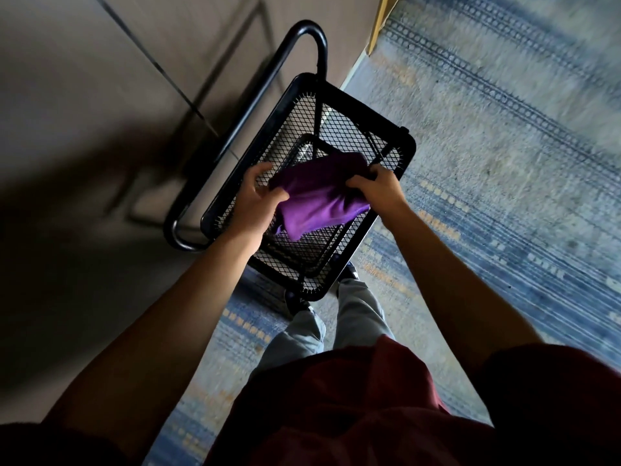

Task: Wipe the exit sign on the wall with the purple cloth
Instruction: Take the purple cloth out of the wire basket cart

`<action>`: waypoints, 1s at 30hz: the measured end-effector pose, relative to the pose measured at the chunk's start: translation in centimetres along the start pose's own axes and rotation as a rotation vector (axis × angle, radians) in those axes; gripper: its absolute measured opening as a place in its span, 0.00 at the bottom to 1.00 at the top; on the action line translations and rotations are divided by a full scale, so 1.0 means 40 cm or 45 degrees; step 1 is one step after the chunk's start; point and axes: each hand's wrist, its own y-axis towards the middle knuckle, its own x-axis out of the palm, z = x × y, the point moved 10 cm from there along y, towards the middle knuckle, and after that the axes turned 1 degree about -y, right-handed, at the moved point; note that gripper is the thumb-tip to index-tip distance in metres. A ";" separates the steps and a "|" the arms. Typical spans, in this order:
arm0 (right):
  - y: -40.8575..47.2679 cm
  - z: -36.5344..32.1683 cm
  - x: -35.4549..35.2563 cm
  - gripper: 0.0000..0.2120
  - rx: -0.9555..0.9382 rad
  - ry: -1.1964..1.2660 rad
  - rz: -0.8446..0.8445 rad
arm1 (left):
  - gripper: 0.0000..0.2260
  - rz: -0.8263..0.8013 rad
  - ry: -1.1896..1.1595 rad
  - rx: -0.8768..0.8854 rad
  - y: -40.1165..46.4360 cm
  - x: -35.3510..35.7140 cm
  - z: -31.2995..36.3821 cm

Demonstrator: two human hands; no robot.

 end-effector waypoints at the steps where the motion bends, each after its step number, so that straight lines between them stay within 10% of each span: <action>1: -0.012 -0.005 -0.004 0.12 0.004 0.114 -0.020 | 0.24 -0.016 -0.036 0.028 -0.004 0.002 0.022; 13: -0.173 -0.190 -0.032 0.37 -0.344 0.711 -0.225 | 0.29 -0.180 -0.303 0.150 -0.071 -0.035 0.231; 30: -0.380 -0.417 -0.137 0.18 -0.748 0.727 0.040 | 0.21 -0.354 -0.547 0.305 -0.183 -0.052 0.496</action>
